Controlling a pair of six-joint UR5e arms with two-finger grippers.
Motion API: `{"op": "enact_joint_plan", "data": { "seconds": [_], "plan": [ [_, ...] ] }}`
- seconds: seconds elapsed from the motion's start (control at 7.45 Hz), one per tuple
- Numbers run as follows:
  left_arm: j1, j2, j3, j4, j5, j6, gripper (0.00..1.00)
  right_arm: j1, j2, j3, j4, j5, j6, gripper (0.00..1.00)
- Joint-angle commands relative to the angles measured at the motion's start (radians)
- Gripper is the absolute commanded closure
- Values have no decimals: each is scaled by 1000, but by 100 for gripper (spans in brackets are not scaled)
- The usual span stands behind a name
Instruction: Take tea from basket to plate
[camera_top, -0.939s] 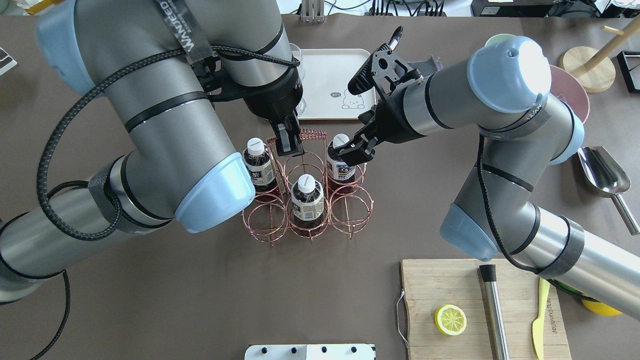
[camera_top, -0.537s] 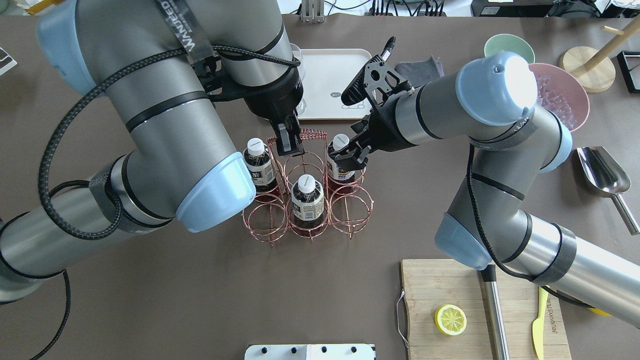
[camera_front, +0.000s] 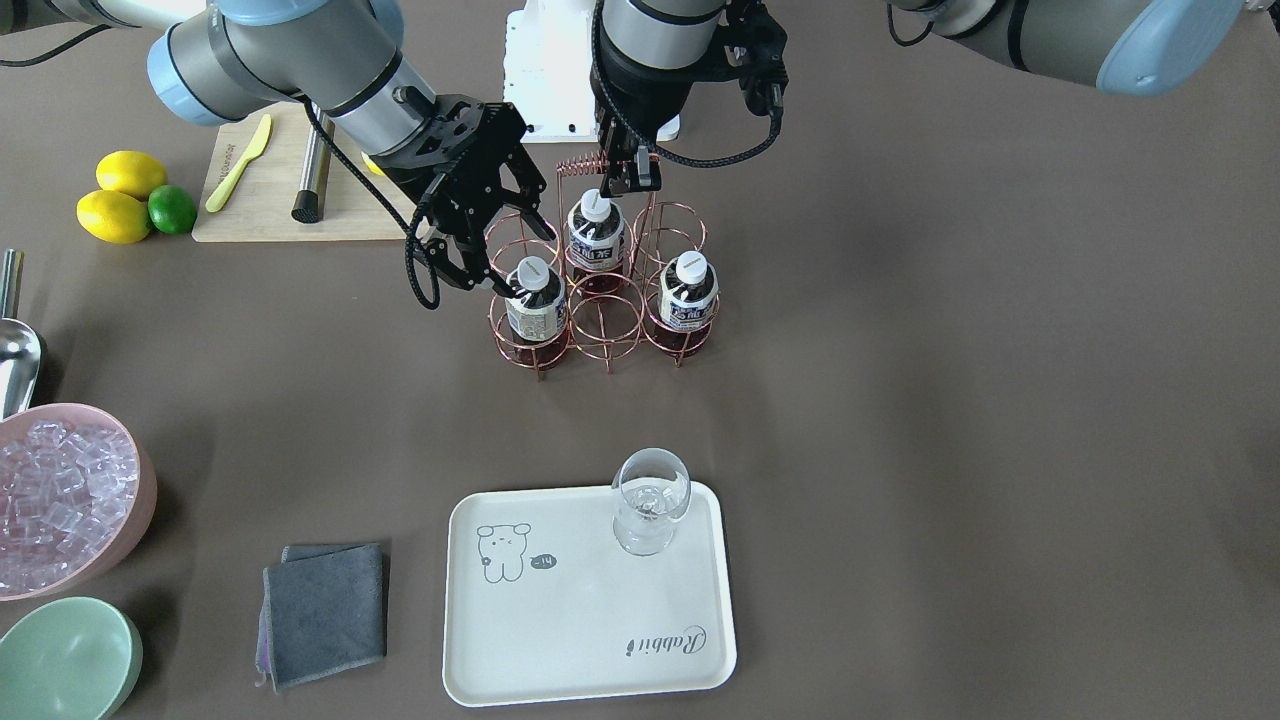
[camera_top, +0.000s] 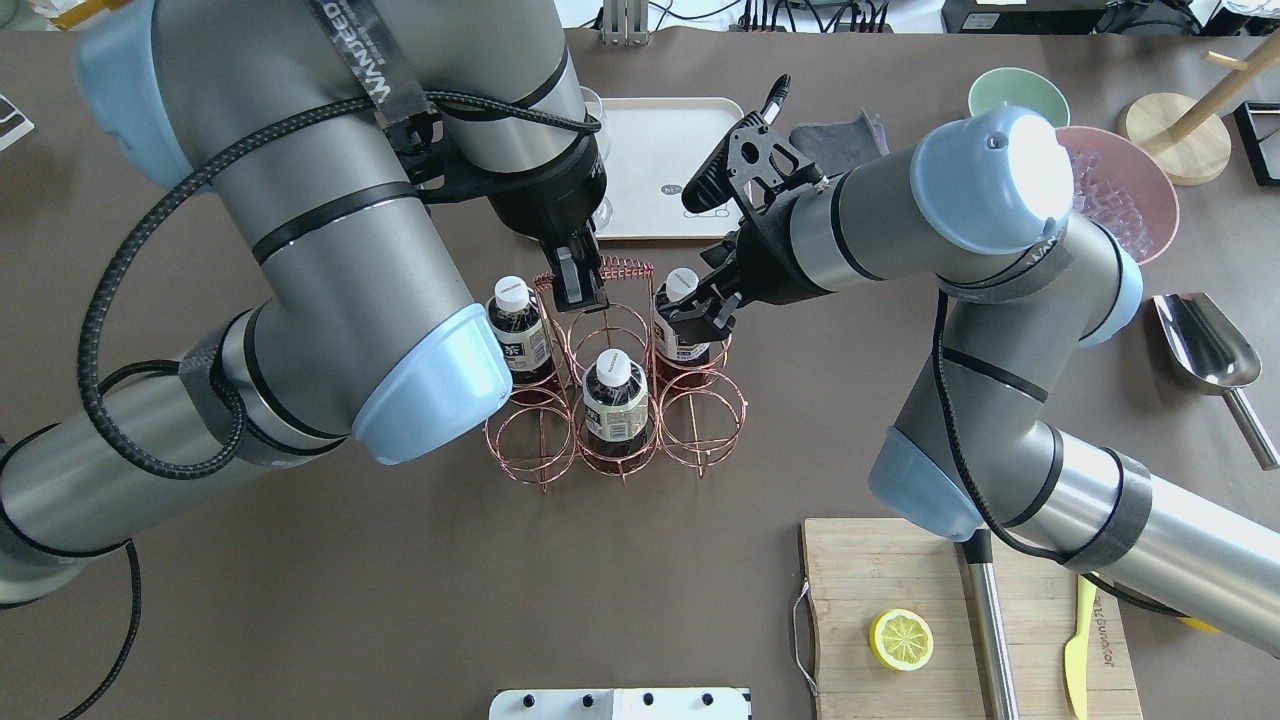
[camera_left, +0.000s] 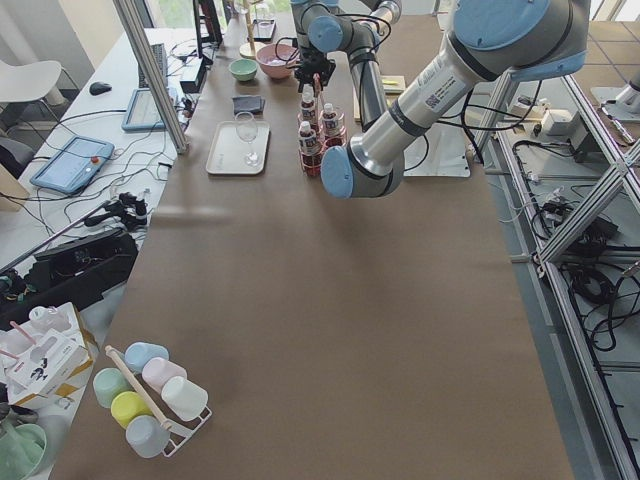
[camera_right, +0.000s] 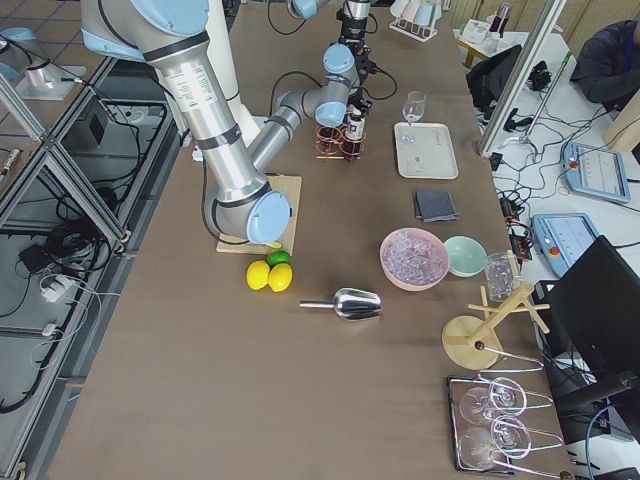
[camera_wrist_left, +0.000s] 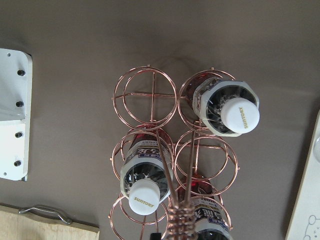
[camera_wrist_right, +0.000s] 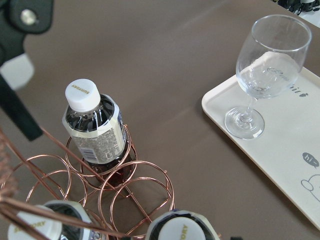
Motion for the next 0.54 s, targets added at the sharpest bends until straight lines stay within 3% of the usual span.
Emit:
{"op": "enact_joint_plan", "data": {
  "seconds": [0.0, 0.4],
  "plan": [
    [0, 1, 1, -1, 0, 1, 100, 0, 0, -10, 1, -5, -1, 33],
    [0, 1, 0, 0, -2, 0, 100, -2, 4, -40, 41, -16, 3, 35]
  ]
}}
